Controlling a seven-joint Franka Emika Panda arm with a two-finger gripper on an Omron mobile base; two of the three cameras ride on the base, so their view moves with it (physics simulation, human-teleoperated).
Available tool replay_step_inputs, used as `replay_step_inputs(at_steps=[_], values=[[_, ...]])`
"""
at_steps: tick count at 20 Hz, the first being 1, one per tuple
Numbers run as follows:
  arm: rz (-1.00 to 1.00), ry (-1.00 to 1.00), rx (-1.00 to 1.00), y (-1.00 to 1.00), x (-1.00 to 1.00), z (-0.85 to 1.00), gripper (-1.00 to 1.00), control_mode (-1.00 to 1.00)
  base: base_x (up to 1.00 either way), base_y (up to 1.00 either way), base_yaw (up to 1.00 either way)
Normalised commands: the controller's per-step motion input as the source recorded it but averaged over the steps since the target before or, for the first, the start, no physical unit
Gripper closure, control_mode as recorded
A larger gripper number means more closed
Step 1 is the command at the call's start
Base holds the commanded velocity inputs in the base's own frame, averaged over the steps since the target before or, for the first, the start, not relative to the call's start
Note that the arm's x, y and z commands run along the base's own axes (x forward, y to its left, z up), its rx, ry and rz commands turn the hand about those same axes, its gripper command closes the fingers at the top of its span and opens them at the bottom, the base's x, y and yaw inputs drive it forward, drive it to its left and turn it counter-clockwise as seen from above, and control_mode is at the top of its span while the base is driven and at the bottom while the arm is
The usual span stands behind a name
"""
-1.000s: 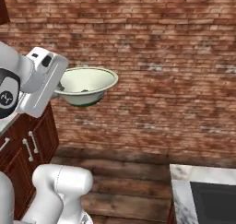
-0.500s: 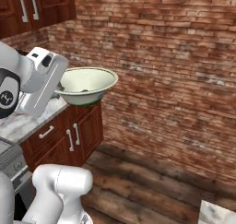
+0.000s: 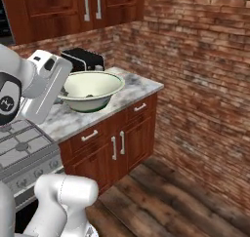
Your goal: Pick the mushroom from the sink and place it in the bowl. Then pick the bowl and place it in the microwave. Then close the microwave door and press the start button.
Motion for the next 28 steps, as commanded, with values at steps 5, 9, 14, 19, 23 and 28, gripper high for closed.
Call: replay_step_inputs(at_steps=[5,9,14,19,23,28], values=[[0.00,0.00,0.00,0.00,0.00,0.00,1.00,1.00,-0.17,0.00,0.50],[0.00,0.00,0.00,0.00,0.00,0.00,1.00,1.00,-0.20,0.00,0.47],[0.00,0.00,0.00,0.00,0.00,0.00,1.00,1.00,-0.09,0.00,0.44],[0.00,0.00,0.00,0.00,0.00,0.00,1.00,1.00,-0.07,0.00,0.44],[0.00,0.00,0.00,0.00,0.00,0.00,1.00,1.00,-0.11,0.03,0.45],[0.00,0.00,0.00,0.00,0.00,0.00,1.00,1.00,-0.01,0.18,0.45]])
